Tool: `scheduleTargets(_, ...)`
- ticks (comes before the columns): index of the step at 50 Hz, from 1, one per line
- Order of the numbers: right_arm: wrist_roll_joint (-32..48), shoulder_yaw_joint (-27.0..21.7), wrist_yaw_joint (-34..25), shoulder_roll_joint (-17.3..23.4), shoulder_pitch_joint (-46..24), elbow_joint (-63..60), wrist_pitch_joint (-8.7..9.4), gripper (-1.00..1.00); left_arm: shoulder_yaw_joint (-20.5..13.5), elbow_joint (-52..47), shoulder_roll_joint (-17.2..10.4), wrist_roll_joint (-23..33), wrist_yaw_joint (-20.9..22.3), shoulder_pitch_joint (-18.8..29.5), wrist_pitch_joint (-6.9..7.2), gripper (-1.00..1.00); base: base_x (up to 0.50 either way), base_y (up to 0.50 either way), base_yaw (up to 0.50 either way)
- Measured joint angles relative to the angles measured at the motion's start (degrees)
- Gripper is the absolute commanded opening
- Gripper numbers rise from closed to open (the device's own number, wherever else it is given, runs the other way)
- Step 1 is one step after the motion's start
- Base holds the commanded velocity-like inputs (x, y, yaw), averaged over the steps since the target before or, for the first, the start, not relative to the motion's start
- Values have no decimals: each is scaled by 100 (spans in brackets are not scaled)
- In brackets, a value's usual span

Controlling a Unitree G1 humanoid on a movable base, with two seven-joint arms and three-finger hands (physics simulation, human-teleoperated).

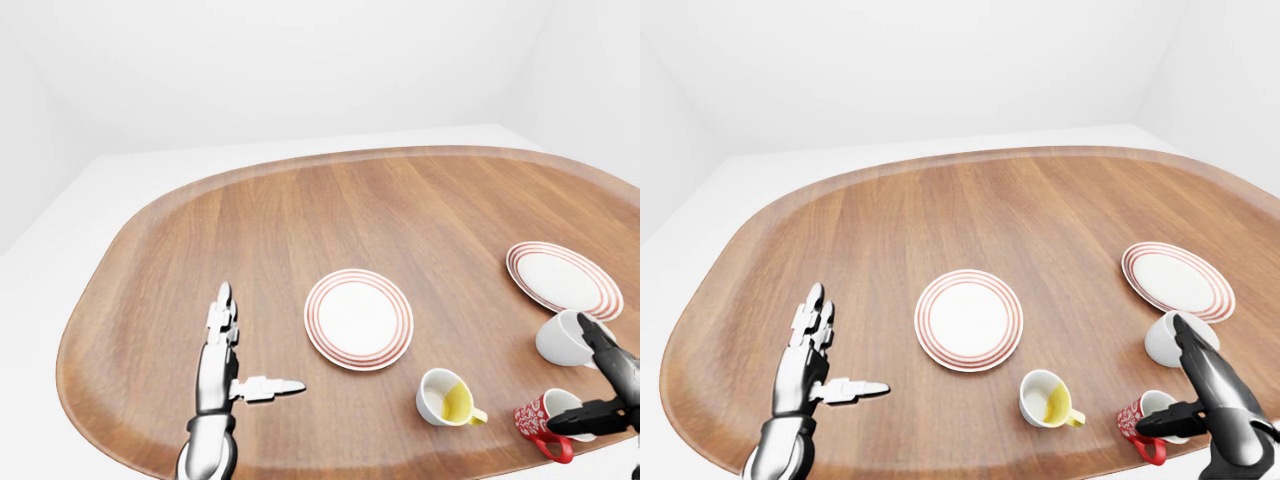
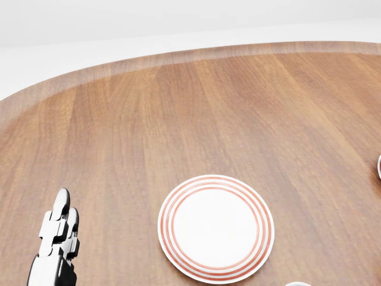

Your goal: Put the red mug on the left plate.

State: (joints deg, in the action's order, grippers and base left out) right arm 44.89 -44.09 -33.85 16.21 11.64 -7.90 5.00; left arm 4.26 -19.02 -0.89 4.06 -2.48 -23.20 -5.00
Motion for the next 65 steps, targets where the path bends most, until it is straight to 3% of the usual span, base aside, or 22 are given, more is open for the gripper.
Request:
scheduleTargets(9, 526, 647, -68, -57, 61, 391, 0, 100, -1, -5, 1, -2, -2, -7, 0, 100, 0, 0, 0)
scheduleTargets(17, 777, 840, -46, -119, 133, 615, 0, 100, 2, -10, 2, -6, -8, -22, 0, 100, 0, 0, 0)
scheduleTargets(22, 655, 675, -6, -169, 176, 583, 0, 100, 7, -9, 0, -5, -13, -25, 0, 100, 0, 0, 0)
scheduleTargets(35, -307, -747, -169, -235, 382, 52, 0, 100, 23, -10, -5, 3, -31, -34, 0, 100, 0, 0, 0)
scheduleTargets(45, -628, -1330, -190, -197, 430, 5, 0, 100, 36, -14, -10, 13, -43, -35, 0, 100, 0, 0, 0)
scheduleTargets(52, -692, -1321, -37, -58, 361, 206, 0, 100, 45, -13, -13, 20, -51, -26, 0, 100, 0, 0, 0)
scheduleTargets(65, -474, -683, 46, 304, 175, 908, 0, 100, 61, -7, -17, 34, -66, -12, 0, 100, 0, 0, 0)
